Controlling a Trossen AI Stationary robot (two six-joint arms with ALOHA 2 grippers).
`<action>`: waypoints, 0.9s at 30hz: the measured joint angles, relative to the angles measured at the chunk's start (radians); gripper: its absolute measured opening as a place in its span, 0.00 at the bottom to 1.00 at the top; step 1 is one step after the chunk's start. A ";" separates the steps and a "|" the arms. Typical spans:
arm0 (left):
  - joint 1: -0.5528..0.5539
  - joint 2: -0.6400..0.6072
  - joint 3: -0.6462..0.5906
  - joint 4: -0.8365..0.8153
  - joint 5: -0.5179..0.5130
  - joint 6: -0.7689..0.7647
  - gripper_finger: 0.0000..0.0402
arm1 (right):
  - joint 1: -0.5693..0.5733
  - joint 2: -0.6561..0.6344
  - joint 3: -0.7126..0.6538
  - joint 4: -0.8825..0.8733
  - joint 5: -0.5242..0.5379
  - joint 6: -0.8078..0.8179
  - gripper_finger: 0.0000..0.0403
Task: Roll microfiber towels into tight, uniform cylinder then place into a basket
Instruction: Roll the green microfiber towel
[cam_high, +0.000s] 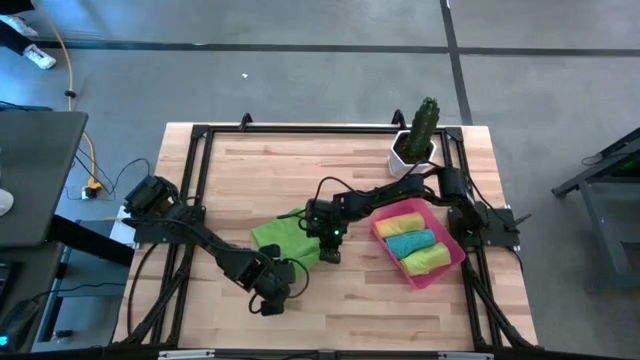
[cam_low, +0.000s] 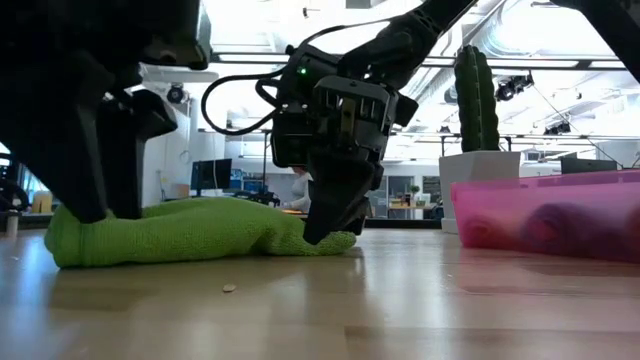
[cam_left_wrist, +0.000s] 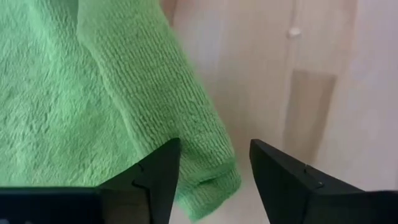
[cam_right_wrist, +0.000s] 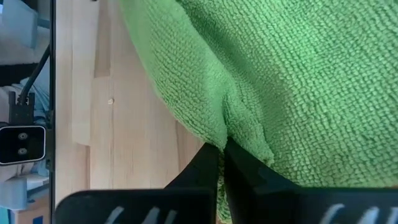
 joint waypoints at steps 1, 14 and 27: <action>0.000 0.000 -0.002 0.012 0.000 0.000 0.46 | 0.000 0.000 0.000 0.003 0.001 -0.002 0.00; 0.008 0.090 -0.005 0.017 0.000 -0.074 0.46 | 0.001 0.000 0.000 0.003 0.004 -0.084 0.04; -0.001 0.088 -0.006 0.020 0.110 -0.070 0.08 | 0.015 -0.129 -0.002 -0.194 0.055 -0.482 0.19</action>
